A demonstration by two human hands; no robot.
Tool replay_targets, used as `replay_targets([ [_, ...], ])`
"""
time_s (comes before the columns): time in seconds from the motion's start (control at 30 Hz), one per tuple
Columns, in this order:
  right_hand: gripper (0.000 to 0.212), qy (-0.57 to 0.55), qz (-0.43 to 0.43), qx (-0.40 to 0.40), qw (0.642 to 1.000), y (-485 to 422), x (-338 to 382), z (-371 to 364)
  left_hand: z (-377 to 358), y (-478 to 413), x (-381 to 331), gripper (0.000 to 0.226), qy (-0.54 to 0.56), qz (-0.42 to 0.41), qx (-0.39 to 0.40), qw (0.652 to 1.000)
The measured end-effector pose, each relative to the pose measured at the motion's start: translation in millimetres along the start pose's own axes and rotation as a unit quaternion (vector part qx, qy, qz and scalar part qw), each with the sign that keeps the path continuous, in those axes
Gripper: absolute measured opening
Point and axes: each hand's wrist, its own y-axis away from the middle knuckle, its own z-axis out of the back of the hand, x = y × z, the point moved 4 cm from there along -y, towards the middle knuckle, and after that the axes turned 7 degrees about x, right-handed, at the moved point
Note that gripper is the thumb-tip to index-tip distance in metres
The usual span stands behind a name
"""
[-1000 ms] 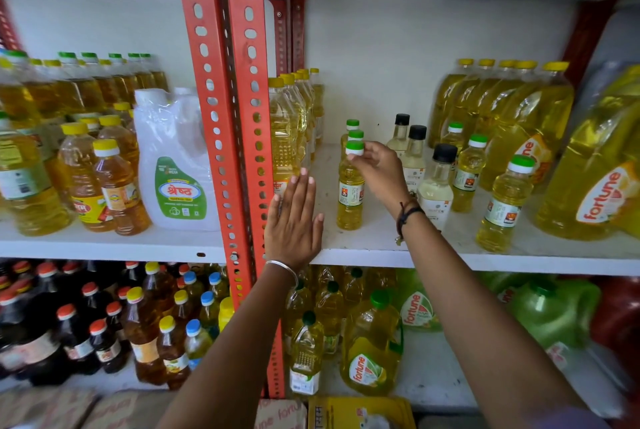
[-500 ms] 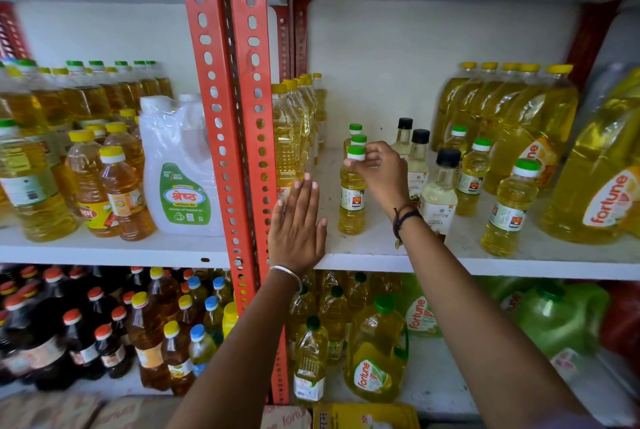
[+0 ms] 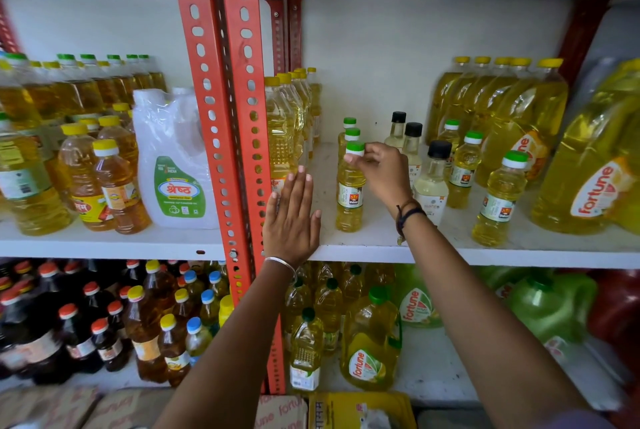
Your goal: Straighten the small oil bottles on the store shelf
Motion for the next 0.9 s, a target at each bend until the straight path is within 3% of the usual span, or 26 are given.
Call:
replay_targets([
  [0.5,0.024,-0.009,0.008,0.002,1.000,26,10,8,0,1,0,0.061,0.007,-0.003,0.013,1.000],
  [0.9,0.034,0.034,0.001,-0.007,0.999,33,7,7,2,0,-2,0.062,0.000,-0.006,0.018,1.000],
])
